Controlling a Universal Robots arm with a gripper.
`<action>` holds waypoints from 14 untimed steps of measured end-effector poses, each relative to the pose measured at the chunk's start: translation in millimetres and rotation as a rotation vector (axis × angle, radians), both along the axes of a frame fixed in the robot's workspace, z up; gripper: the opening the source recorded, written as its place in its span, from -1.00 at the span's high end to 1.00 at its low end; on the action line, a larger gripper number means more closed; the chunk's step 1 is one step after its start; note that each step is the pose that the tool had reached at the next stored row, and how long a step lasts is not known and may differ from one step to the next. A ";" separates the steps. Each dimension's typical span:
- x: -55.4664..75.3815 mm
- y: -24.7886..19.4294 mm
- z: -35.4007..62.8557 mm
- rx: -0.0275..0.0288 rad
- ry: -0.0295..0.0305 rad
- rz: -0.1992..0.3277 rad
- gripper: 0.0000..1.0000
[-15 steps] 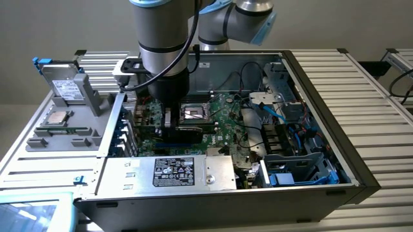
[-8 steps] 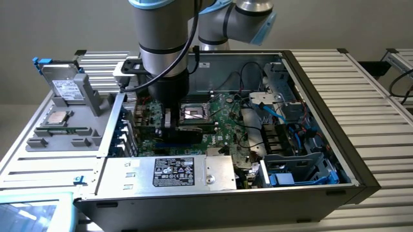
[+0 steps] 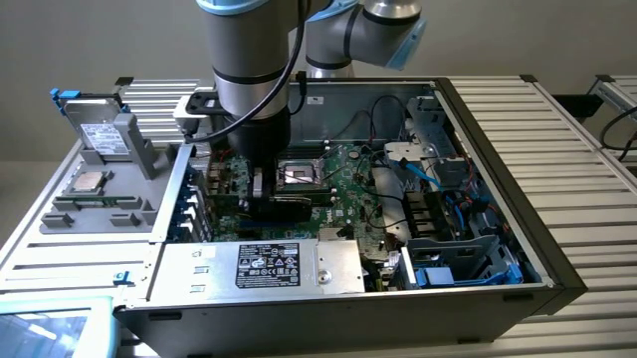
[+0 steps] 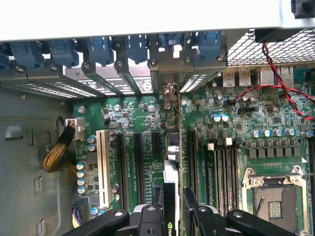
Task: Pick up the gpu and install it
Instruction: 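Insert the gpu into the slot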
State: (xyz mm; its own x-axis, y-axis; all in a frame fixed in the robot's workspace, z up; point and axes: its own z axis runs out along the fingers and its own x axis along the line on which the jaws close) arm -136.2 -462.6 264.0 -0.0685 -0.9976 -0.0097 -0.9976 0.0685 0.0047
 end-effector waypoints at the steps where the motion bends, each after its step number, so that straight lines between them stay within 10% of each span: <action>1: 0.0 -0.1 0.0 0.0001 -0.0001 0.000 0.46; 14: -0.1 -0.4 -1.9 0.0000 0.0001 0.000 0.46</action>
